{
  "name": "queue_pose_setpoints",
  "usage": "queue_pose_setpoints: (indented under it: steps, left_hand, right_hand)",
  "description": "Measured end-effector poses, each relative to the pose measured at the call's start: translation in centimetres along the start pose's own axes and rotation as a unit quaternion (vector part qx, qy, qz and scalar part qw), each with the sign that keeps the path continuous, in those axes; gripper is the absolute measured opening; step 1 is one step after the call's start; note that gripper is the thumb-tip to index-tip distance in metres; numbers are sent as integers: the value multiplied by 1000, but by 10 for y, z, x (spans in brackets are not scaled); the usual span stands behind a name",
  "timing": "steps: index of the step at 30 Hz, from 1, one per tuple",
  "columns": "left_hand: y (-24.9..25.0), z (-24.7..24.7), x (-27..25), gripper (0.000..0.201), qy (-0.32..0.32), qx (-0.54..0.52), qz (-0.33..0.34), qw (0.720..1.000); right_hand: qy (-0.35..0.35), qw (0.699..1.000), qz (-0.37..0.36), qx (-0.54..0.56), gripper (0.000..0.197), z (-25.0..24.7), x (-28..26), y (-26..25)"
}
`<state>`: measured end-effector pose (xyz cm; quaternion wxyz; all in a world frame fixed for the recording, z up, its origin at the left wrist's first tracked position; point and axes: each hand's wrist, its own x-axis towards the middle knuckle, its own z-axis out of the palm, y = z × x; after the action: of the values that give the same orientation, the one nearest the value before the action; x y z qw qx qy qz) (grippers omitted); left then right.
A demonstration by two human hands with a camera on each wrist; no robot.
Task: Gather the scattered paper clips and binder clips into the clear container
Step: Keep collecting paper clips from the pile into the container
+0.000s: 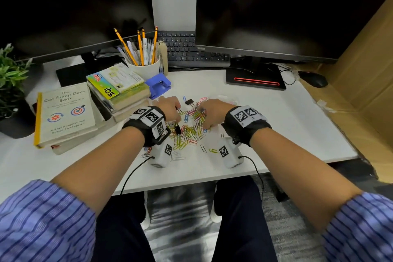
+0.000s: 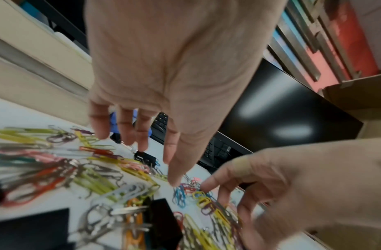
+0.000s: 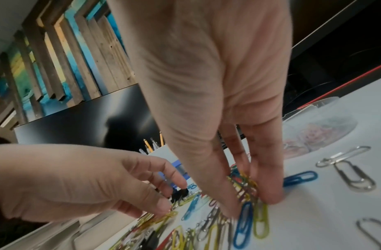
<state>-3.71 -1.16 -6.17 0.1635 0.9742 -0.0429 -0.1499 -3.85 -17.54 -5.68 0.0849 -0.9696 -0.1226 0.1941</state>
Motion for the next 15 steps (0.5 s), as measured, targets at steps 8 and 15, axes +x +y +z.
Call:
queue_pose_setpoints:
  steps: [8, 15]
  left_hand:
    - [21, 6, 6, 34, -21, -8, 40, 999]
    - [19, 12, 13, 26, 0, -5, 46, 999]
  right_hand:
    - [72, 997, -32, 23, 32, 5, 12, -5]
    - [83, 995, -41, 28, 24, 13, 20, 4]
